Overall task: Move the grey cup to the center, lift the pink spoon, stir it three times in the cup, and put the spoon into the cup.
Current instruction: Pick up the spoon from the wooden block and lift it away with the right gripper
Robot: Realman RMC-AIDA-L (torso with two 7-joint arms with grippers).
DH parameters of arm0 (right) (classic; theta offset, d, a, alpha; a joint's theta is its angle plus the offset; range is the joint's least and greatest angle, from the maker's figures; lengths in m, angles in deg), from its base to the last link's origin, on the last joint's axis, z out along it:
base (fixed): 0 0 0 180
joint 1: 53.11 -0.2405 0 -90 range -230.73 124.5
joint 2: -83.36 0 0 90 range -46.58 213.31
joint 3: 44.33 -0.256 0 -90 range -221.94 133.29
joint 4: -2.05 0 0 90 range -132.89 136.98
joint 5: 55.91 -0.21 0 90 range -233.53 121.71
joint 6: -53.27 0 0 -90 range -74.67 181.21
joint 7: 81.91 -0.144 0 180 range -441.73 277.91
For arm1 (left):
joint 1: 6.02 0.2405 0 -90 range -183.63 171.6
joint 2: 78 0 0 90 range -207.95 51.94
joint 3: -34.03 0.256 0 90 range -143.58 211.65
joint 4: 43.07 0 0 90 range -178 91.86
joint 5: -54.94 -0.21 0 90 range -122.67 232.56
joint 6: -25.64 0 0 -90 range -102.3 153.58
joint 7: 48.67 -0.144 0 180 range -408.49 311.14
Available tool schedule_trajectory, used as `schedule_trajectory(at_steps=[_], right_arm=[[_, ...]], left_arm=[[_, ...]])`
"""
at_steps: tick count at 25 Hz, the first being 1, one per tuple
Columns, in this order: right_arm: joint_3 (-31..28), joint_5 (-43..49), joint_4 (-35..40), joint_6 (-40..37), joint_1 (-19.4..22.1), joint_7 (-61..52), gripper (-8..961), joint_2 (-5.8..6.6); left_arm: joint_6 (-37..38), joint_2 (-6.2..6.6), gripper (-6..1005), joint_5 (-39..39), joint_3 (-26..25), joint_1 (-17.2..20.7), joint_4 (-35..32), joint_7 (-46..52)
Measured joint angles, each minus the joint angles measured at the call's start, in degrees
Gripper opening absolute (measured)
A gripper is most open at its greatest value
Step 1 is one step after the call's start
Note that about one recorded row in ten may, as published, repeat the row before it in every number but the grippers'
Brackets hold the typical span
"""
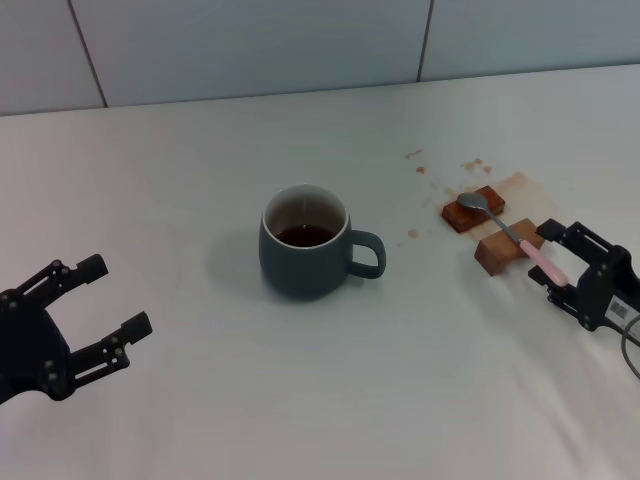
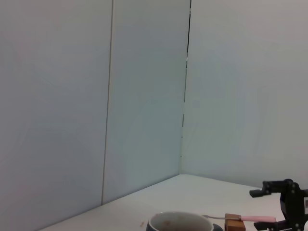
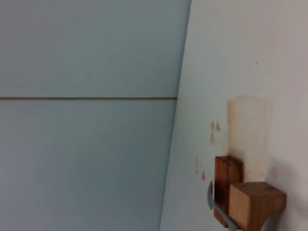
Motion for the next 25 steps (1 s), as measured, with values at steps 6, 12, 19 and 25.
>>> schedule_trajectory(at_steps=[6, 12, 19, 25], right_arm=[[1.14, -0.07, 0.07, 0.62, 0.13, -0.94, 636, 0.05], [0.66, -0.40, 0.22, 0.63, 0.53, -0.85, 338, 0.08], [1.00, -0.44, 0.53, 0.68, 0.22, 1.56, 151, 0.09], [0.53, -0.53, 0.53, 0.82, -0.42, 7.86, 102, 0.09]], left_arm=[[0.32, -0.14, 860, 0.23, 0.00, 0.03, -0.08, 0.00], [0.39, -0.35, 859, 0.38, 0.00, 0.17, -0.04, 0.00], [0.73, -0.73, 859, 1.03, 0.00, 0.45, 0.00, 0.00], [1.61, -1.17, 859, 1.69, 0.00, 0.64, -0.32, 0.00]])
